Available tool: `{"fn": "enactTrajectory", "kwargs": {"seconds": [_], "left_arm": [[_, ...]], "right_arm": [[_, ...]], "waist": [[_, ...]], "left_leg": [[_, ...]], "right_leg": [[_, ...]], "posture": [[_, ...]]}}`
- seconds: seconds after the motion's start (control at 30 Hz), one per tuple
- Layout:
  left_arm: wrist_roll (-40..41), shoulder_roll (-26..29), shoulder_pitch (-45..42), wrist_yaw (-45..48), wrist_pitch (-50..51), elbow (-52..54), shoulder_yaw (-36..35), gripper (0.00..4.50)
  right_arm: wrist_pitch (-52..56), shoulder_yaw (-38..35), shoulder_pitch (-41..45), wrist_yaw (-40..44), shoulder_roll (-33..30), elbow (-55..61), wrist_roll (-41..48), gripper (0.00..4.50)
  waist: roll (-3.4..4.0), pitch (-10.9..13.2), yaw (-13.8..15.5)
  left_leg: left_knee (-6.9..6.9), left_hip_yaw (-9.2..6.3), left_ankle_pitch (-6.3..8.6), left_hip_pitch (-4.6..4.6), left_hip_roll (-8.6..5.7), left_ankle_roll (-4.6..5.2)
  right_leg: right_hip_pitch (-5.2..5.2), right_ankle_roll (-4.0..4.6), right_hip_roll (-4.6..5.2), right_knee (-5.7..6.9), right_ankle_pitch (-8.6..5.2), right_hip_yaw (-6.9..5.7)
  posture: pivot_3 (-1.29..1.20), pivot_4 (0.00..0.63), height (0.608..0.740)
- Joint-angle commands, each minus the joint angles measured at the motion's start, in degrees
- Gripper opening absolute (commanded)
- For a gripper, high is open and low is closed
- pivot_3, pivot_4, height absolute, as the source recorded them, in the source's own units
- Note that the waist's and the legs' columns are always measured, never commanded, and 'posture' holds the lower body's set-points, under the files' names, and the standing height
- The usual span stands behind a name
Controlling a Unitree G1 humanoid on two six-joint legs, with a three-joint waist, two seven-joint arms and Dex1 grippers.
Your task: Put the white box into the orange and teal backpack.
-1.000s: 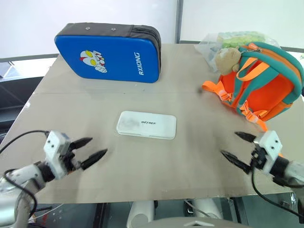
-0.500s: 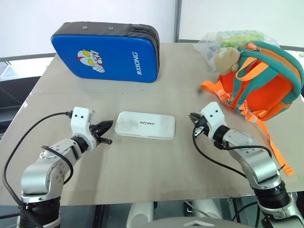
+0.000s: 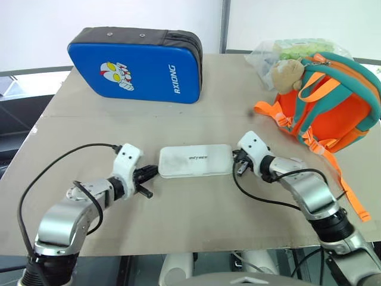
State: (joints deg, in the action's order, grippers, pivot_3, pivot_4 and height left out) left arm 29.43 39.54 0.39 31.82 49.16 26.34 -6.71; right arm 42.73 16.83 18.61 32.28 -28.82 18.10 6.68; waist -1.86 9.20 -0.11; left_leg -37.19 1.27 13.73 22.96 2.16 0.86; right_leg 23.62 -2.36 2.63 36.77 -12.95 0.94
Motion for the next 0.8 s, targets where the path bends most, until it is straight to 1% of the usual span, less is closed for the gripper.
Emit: {"fn": "enactTrajectory", "kwargs": {"seconds": [0.03,0.07,0.13,0.17,0.2,0.23,0.27,0.3,0.37,0.4,0.47,0.53,0.67,0.8], "left_arm": [[3.24,-1.37,1.01,2.11,1.11,0.89,-0.34,0.38],[5.20,-2.24,0.99,1.85,3.22,-0.45,-2.27,0.63],[9.17,-2.16,1.39,3.72,6.32,-4.12,-6.30,1.20],[9.85,-1.89,1.42,4.22,7.02,-5.47,-7.45,1.64],[12.10,-1.15,1.32,5.37,9.52,-7.62,-9.47,1.91],[14.73,0.45,1.30,6.87,13.64,-9.99,-11.05,2.33],[16.69,1.94,1.26,8.16,16.91,-11.78,-11.87,2.91],[19.27,2.78,0.67,8.96,20.60,-13.58,-12.77,3.29],[23.07,2.96,-1.09,8.73,25.64,-15.88,-13.96,4.24],[24.89,2.39,-2.50,8.01,28.20,-17.14,-14.72,4.47],[27.10,0.50,-5.44,6.53,31.79,-19.20,-14.79,4.47],[27.14,-2.03,-8.72,4.49,34.01,-21.00,-13.28,4.47],[23.29,-5.60,-12.86,2.24,33.05,-24.64,-8.49,4.47],[22.36,-7.72,-15.38,4.09,32.52,-28.26,-5.34,4.47]], "right_arm": [[-3.70,-2.51,-2.74,2.76,-4.07,1.59,-0.20,0.04],[-5.38,-2.53,-3.43,3.07,-5.41,0.79,-1.09,0.00],[-7.87,-3.50,-4.22,3.22,-6.40,-1.15,-1.42,0.00],[-8.28,-3.93,-4.31,3.30,-6.43,-1.82,-1.09,0.00],[-10.01,-3.93,-4.25,3.80,-6.84,-2.49,-1.39,0.00],[-10.95,-4.16,-3.84,4.19,-6.88,-3.23,-1.41,0.00],[-11.94,-4.15,-3.36,4.62,-7.00,-3.92,-1.56,0.00],[-13.32,-3.89,-2.70,5.14,-7.15,-4.75,-1.93,0.00],[-15.08,-3.51,-1.54,5.63,-7.00,-6.46,-2.48,0.00],[-15.85,-3.24,-0.76,6.01,-6.80,-7.62,-2.67,0.00],[-17.50,-2.42,1.08,7.04,-6.17,-10.11,-3.08,0.00],[-18.80,-1.40,3.02,8.16,-5.15,-13.06,-3.44,0.00],[-21.99,1.11,5.83,11.05,-2.78,-17.99,-4.54,0.00],[-24.67,3.82,7.88,14.14,0.66,-20.90,-4.67,0.00]], "waist": [[0.00,0.00,-0.16],[0.01,0.00,-0.28],[0.00,-0.01,-0.45],[-0.01,-0.02,-0.67],[-0.01,-0.02,-0.76],[-0.01,-0.04,-0.78],[-0.04,-0.05,-0.79],[-0.03,-0.07,-0.87],[0.11,-0.13,-1.05],[0.16,-0.16,-1.07],[0.17,-0.16,-1.10],[0.20,-0.19,-0.96],[0.39,-0.36,0.19],[0.63,-0.66,0.72]], "left_leg": [[0.00,0.01,0.00,-0.01,0.00,0.00],[0.00,0.02,0.00,-0.03,-0.02,0.00],[0.00,0.02,0.00,-0.06,-0.03,0.00],[-0.01,0.02,0.00,-0.08,-0.01,0.00],[-0.03,0.02,0.00,-0.11,0.04,0.00],[-0.03,0.02,0.00,-0.15,0.07,0.00],[-0.03,0.03,0.00,-0.17,0.10,0.00],[-0.04,0.02,-0.01,-0.18,0.13,0.00],[-0.03,0.01,-0.01,-0.25,0.19,0.00],[-0.02,-0.01,-0.01,-0.27,0.20,0.00],[-0.02,-0.01,-0.01,-0.29,0.20,0.00],[-0.03,-0.01,-0.01,-0.28,0.19,0.00],[-0.14,0.00,-0.01,-0.25,0.00,0.00],[-0.21,0.02,-0.01,-0.33,-0.06,0.00]], "right_leg": [[0.00,0.00,0.00,0.00,0.00,0.01],[0.00,-0.01,-0.01,0.01,0.00,0.00],[0.00,-0.01,-0.03,0.03,0.00,0.00],[0.00,-0.02,-0.07,0.05,-0.01,-0.02],[0.00,-0.07,-0.20,0.05,-0.03,-0.03],[-0.01,-0.14,-0.30,0.08,-0.08,-0.01],[-0.02,-0.16,-0.35,0.10,-0.09,-0.01],[-0.02,-0.15,-0.40,0.11,-0.09,-0.02],[-0.01,-0.14,-0.50,0.14,-0.09,0.02],[-0.01,-0.14,-0.51,0.14,-0.09,0.03],[-0.02,-0.15,-0.52,0.15,-0.09,0.06],[-0.02,-0.15,-0.52,0.16,-0.09,0.11],[-0.18,0.03,-0.46,0.13,0.02,0.15],[-0.34,0.05,-0.41,0.08,0.04,0.20]], "posture": [[0.00,0.150,0.740],[0.00,0.150,0.740],[0.00,0.150,0.740],[0.00,0.150,0.740],[0.00,0.150,0.740],[0.00,0.150,0.740],[0.00,0.150,0.740],[0.00,0.150,0.740],[0.00,0.150,0.740],[0.00,0.150,0.740],[0.00,0.150,0.740],[0.00,0.150,0.740],[0.00,0.150,0.740],[0.00,0.150,0.740]]}}
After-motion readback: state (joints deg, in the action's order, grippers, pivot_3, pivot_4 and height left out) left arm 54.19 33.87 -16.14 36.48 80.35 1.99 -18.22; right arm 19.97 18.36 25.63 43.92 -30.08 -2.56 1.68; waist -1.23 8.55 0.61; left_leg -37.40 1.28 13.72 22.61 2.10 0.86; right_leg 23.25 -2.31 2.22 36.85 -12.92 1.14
